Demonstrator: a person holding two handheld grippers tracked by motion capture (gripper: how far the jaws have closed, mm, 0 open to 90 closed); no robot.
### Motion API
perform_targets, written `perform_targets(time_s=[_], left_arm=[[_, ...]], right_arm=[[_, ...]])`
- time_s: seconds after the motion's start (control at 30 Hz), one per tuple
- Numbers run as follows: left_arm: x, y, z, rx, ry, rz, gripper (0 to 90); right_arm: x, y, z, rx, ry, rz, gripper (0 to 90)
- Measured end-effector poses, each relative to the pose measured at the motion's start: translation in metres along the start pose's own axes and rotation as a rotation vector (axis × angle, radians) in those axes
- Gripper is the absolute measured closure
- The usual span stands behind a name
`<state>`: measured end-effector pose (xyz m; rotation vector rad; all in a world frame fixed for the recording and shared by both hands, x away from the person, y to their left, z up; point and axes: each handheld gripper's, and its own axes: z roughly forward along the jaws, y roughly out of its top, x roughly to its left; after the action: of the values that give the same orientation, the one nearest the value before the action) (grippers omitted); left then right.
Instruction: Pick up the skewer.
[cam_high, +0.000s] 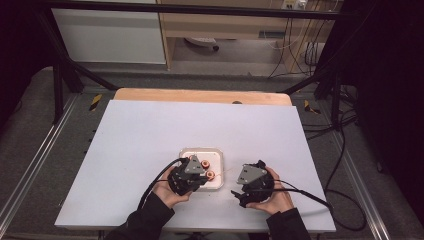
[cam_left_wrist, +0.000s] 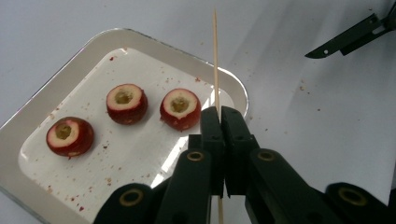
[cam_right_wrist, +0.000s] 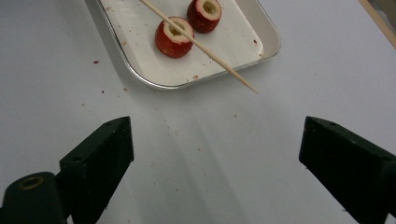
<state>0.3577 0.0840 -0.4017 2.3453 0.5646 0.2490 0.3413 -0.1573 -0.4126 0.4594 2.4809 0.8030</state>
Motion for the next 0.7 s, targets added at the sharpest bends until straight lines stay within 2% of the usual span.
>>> perform_targets(time_s=[0.07, 0.1, 0.13, 0.17, 0.2, 0.23, 0.27, 0.3, 0.37, 0.57, 0.6, 0.63, 0.67, 0.7], left_arm=[[-0.002, 0.003, 0.002, 0.008, -0.009, 0.012, 88.6], [-0.004, 0.004, 0.003, 0.013, -0.011, 0.016, 88.6], [-0.005, 0.005, 0.005, 0.019, -0.014, 0.024, 88.6], [-0.006, 0.007, 0.006, 0.023, -0.016, 0.027, 88.6], [-0.007, 0.008, 0.007, 0.028, -0.019, 0.032, 88.6], [-0.008, 0.009, 0.008, 0.030, -0.021, 0.037, 88.6], [-0.009, 0.011, 0.009, 0.032, -0.025, 0.039, 88.6], [-0.011, 0.012, 0.010, 0.030, -0.029, 0.042, 88.6], [-0.013, 0.015, 0.012, 0.034, -0.034, 0.048, 88.6], [-0.018, 0.020, 0.019, 0.049, -0.051, 0.063, 88.6], [-0.018, 0.021, 0.020, 0.051, -0.053, 0.066, 88.6], [-0.020, 0.023, 0.021, 0.055, -0.059, 0.070, 88.6], [-0.020, 0.023, 0.021, 0.055, -0.059, 0.070, 88.6], [-0.021, 0.023, 0.022, 0.053, -0.063, 0.073, 88.6]], right_arm=[[0.001, 0.001, 0.000, 0.000, -0.002, -0.013, 13.0], [0.002, 0.003, 0.000, 0.008, -0.004, -0.040, 14.7], [0.002, 0.003, 0.000, 0.008, -0.004, -0.040, 14.7], [0.004, 0.004, 0.000, 0.010, -0.003, -0.068, 17.1], [0.004, 0.004, 0.000, 0.010, -0.003, -0.068, 17.1], [0.005, 0.006, 0.000, 0.016, -0.004, -0.102, 20.2], [0.005, 0.006, 0.000, 0.016, -0.004, -0.102, 20.2], [0.006, 0.007, 0.001, 0.008, 0.000, -0.134, 22.7], [0.007, 0.008, 0.002, 0.008, 0.009, -0.154, 25.3], [0.010, 0.006, 0.004, 0.019, 0.008, -0.260, 34.4], [0.010, 0.006, 0.004, 0.019, 0.008, -0.260, 34.4], [0.011, 0.005, 0.004, 0.015, 0.009, -0.301, 38.8], [0.011, 0.005, 0.004, 0.015, 0.009, -0.301, 38.8], [0.011, 0.005, 0.005, 0.009, 0.005, -0.349, 43.3]])
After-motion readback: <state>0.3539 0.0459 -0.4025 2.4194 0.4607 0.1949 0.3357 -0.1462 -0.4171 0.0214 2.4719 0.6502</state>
